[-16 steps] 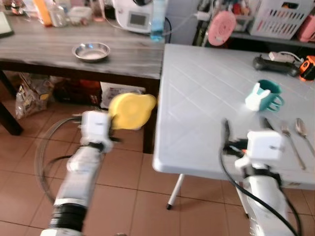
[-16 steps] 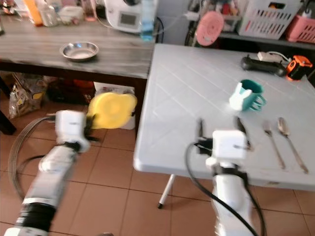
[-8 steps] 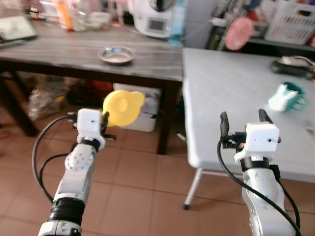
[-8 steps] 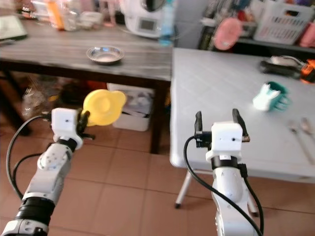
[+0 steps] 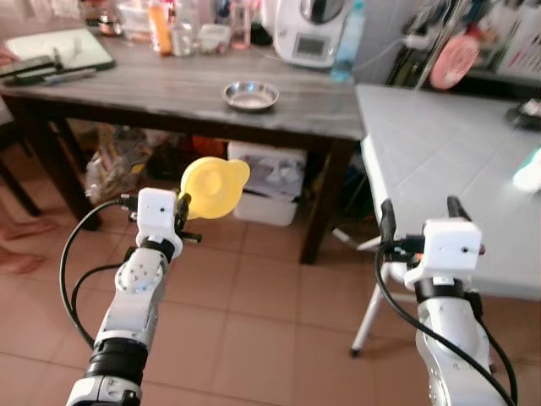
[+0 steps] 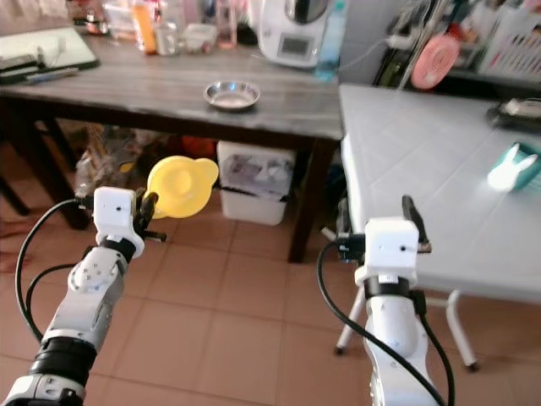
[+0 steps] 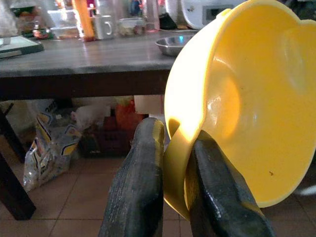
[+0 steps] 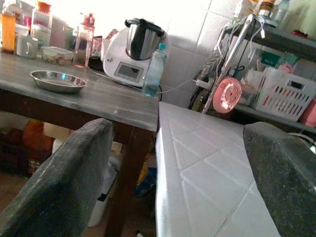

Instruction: Setting the table

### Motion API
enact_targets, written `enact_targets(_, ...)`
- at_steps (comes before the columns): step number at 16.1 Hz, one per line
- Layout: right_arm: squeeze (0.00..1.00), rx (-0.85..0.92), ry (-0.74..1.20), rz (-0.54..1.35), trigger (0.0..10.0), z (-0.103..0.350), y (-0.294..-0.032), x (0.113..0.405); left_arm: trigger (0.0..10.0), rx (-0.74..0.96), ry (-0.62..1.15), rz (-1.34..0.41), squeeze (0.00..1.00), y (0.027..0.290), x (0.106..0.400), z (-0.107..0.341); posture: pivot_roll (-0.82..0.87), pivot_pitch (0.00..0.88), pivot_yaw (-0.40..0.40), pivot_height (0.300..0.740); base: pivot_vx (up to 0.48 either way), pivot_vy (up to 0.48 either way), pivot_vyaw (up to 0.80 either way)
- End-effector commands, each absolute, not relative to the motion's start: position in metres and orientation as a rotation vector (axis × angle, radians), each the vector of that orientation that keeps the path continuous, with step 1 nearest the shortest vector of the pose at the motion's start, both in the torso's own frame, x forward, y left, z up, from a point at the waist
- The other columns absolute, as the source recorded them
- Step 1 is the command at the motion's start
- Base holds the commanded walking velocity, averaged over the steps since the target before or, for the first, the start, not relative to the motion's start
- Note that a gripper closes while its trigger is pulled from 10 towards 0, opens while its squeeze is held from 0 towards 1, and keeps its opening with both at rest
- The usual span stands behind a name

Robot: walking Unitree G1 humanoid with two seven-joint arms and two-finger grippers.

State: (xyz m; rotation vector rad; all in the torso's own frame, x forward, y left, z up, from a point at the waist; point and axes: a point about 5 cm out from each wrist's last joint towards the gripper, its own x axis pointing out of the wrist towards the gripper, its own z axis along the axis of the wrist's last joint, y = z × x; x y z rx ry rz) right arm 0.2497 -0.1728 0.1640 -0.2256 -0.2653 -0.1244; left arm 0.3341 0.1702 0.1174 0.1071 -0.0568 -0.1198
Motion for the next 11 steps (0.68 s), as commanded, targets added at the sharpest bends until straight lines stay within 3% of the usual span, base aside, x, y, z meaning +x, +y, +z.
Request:
enact_targets(1, 0.00, -0.236, -0.261, -0.158, 10.0, 0.164, -0.181, 0.246, 10.0, 0.118, -0.065, -0.165, 0.00, 0.158, 0.334, 0.118, 0.18, 0.076, -0.045, 0.740, 0.000, 0.446, 0.00)
enact_targets(3, 0.00, -0.235, -0.266, -0.165, 10.0, 0.165, -0.182, 0.247, 10.0, 0.119, -0.066, -0.167, 0.00, 0.157, 0.336, 0.118, 0.18, 0.071, -0.042, 0.740, 0.000, 0.352, 0.00)
enact_targets(11, 0.00, -0.204, -0.306, -0.238, 10.0, 0.161, -0.176, 0.251, 10.0, 0.179, -0.155, -0.229, 0.00, 0.148, 0.351, 0.141, 0.20, 0.041, 0.052, 0.740, 0.000, 0.000, 0.00)
